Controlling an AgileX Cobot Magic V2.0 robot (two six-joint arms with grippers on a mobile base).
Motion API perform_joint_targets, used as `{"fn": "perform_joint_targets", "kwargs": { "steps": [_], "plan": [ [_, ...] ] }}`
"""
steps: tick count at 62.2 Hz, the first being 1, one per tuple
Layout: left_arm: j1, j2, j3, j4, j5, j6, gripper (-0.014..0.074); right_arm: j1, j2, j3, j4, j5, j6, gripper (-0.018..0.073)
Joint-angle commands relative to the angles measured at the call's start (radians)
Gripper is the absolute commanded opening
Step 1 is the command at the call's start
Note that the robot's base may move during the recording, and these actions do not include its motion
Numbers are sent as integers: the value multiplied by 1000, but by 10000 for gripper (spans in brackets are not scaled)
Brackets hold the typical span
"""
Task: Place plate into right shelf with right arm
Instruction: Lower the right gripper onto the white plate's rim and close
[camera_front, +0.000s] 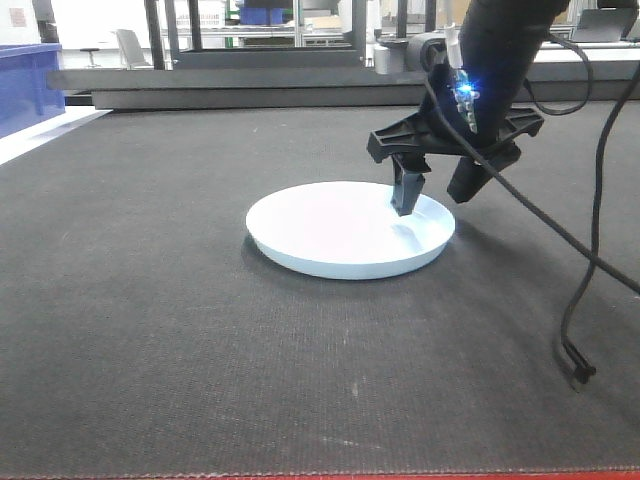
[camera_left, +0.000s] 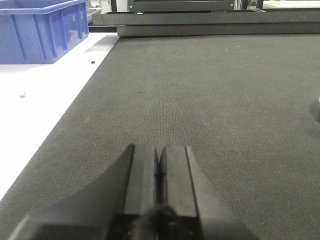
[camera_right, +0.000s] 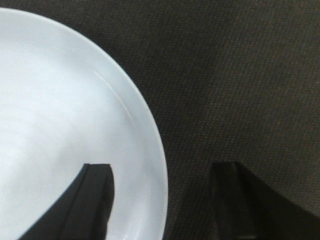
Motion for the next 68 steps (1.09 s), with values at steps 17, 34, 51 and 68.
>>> {"fn": "perform_joint_targets", "kwargs": {
  "steps": [17,34,51,68],
  "plan": [
    [-3,-11,8,-6,-85,-3,-47,0,-52,-29,-31,-52,-2,241],
    [-3,-11,8,-6,-85,-3,-47,2,-35,-27,-59,-36,-2,241],
    [-3,-11,8,-6,-85,-3,-47,20,-33,-27,-60,-34,-2,20],
    [-3,-11,8,-6,-85,-3,-47,18,-91,-27,-81,-61,-2,28]
  ]
}}
